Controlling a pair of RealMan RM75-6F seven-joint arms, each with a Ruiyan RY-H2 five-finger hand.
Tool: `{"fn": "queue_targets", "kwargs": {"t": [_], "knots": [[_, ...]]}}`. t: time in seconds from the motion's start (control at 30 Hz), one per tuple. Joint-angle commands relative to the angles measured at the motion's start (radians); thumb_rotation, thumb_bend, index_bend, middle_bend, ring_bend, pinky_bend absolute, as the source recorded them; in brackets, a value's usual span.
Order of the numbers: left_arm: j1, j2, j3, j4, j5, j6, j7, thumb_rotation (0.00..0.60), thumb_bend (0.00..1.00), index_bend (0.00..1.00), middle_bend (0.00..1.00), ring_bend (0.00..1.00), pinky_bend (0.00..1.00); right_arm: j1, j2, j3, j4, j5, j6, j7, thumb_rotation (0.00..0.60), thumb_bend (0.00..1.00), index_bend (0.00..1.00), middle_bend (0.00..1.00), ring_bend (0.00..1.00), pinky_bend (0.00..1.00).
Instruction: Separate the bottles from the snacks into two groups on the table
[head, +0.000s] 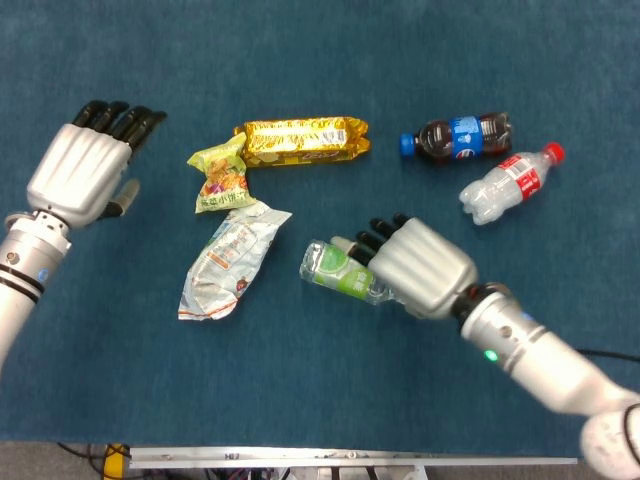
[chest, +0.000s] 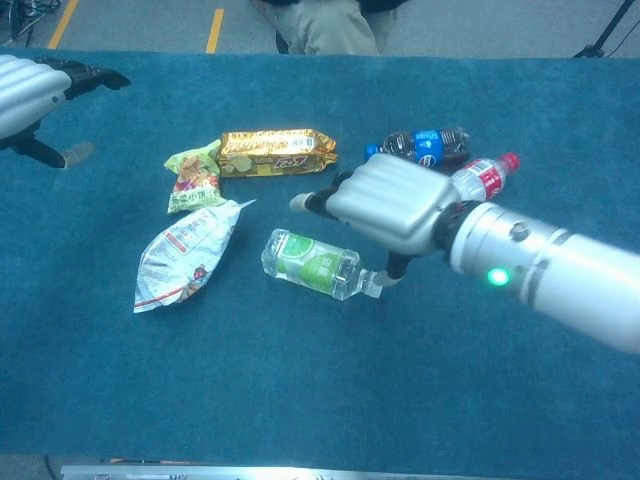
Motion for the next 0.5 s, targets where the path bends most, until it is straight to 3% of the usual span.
{"fn": "queue_targets", "kwargs": {"t": [0.03, 0.5], "knots": [[0.003, 0.002, 0.001, 0.003, 0.007, -0.002, -0.004, 0.600, 0.40, 0.08, 0.14, 0.11, 0.14, 0.022, -0.080, -0.016, 0.027, 0.053, 0.069, -0.058, 0.600, 0.00, 0.04, 0.27, 0.21, 0.36], [0.009, 0.008, 0.005, 0.002, 0.045, -0.026, -0.026, 0.600, 0.40, 0.08, 0.14, 0.11, 0.14, 0.048, -0.228, 0.000, 0.152, 0.132, 0.165, -0.085, 0.600, 0.00, 0.04, 0.27, 0.21, 0.37]]}}
